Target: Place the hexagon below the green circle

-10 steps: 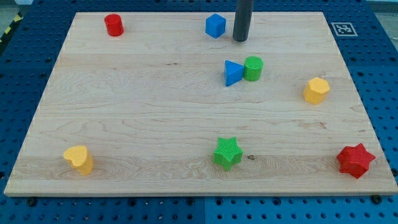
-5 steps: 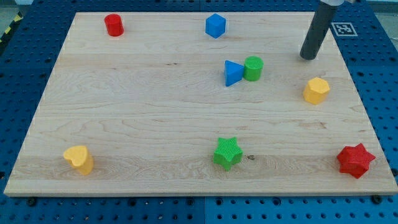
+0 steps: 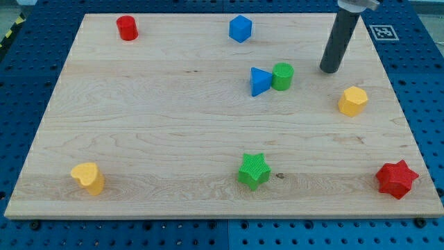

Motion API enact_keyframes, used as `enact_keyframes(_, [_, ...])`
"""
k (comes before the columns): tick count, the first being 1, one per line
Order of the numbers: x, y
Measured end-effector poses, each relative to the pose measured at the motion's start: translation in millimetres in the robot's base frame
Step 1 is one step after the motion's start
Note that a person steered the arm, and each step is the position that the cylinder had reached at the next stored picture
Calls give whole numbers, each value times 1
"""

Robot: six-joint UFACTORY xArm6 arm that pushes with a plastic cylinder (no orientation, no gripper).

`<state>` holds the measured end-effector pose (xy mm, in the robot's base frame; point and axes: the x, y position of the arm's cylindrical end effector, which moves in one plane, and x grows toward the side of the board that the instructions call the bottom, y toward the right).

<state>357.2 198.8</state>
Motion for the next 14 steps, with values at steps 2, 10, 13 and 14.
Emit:
enact_keyframes(2, [33, 34])
enact_keyframes(10, [61, -31])
enact_keyframes(13, [80, -59])
enact_keyframes(14, [97, -26])
